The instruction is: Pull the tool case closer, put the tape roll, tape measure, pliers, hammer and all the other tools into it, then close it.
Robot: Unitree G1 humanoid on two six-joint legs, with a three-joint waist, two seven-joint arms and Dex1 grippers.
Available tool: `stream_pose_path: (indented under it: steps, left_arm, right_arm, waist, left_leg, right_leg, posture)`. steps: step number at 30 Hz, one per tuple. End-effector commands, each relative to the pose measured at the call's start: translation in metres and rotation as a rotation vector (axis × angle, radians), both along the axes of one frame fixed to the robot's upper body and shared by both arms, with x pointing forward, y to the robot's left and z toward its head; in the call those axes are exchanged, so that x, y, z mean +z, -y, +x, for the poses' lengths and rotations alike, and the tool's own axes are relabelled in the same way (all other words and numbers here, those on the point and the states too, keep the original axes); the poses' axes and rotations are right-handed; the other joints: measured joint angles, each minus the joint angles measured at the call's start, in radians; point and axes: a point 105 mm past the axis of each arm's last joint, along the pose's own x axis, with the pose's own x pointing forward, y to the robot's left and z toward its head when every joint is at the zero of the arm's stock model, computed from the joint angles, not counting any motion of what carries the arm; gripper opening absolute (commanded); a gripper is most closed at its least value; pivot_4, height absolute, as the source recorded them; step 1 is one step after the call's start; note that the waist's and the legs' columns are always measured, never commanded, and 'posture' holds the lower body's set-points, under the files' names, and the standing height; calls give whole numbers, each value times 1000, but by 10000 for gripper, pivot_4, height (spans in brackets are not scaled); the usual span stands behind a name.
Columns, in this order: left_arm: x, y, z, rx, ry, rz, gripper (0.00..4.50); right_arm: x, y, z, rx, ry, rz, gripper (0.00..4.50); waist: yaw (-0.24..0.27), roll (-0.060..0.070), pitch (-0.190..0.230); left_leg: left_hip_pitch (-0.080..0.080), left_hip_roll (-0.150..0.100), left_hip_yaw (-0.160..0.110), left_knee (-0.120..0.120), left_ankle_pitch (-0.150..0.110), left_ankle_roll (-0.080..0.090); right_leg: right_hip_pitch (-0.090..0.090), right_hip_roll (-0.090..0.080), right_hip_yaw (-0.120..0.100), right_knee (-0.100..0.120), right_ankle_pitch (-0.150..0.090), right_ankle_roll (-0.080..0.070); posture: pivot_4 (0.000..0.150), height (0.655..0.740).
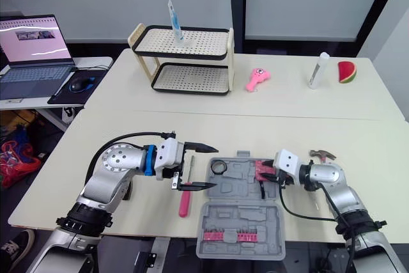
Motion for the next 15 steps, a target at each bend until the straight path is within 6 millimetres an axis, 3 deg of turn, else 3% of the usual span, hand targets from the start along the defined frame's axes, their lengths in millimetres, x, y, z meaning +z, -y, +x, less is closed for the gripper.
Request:
stream_pose_path:
  steps: [1,4,9,12,15]
  left_arm:
    - [12,1,-4,-21,43,-8,45000]
    - [12,0,-5,-16,40,-5,45000]
    - [16,-5,-2,12,47,-22,45000]
    - [27,-22,5,71,40,-39,45000]
    - [39,-46,7,134,-7,-31,45000]
  right_arm:
    - [-30,14,-8,-58,-89,-39,17006]
    - [-30,11,-7,-65,-80,-7,17006]
    - [-10,2,-2,-47,-24,57,17006]
    - [45,-6,4,-8,86,130,17006]
    - [83,0,-5,42,125,122,22790]
  waist:
    - [0,-1,-1]
    - [0,-1,-1]
    - [-1,-1,-1]
    - [-1,0,0]
    - [-2,4,2]
  left_leg:
    - [1,0,0,0,0,0]
    - [6,0,0,-1,0,0]
    - [7,1,0,-1,0,0]
    - [6,1,0,-1,0,0]
    - [1,0,1,-1,0,0]
  right_leg:
    - [1,0,0,0,0,0]
    - [5,0,1,0,0,0]
    - [5,0,1,0,0,0]
    - [4,0,1,0,0,0]
    - [-1,0,3,1,0,0]
  posture:
    - [1500,7400]
    - [1500,7400]
    - [1500,7400]
    - [1500,7400]
    - [1500,7400]
